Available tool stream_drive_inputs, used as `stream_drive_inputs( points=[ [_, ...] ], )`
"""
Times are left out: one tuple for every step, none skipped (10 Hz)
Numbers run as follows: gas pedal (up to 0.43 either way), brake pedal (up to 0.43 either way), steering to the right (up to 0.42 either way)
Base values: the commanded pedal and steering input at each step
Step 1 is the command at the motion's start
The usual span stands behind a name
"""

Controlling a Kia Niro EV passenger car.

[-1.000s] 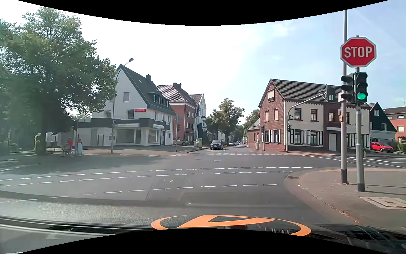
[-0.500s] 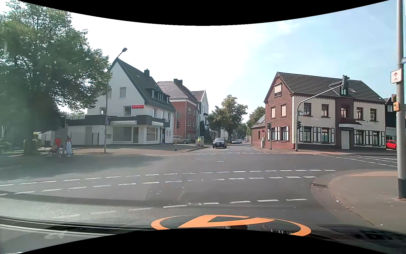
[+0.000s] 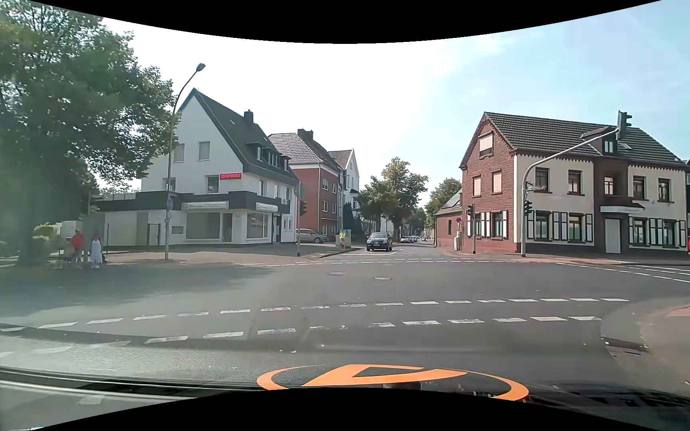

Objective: Follow the waypoints while adhering to traffic rules and regulations

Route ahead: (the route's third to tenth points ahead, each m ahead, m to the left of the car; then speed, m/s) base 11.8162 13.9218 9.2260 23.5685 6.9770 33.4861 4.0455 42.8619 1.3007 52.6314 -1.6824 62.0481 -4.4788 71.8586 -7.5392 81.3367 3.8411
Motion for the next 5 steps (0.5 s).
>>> stream_drive_inputs(
  points=[
    [0.000,0.055,-0.053],
    [0.000,0.049,-0.064],
    [0.000,0.024,-0.076],
    [0.000,0.012,-0.089],
    [0.000,0.012,-0.111]
  ],
)
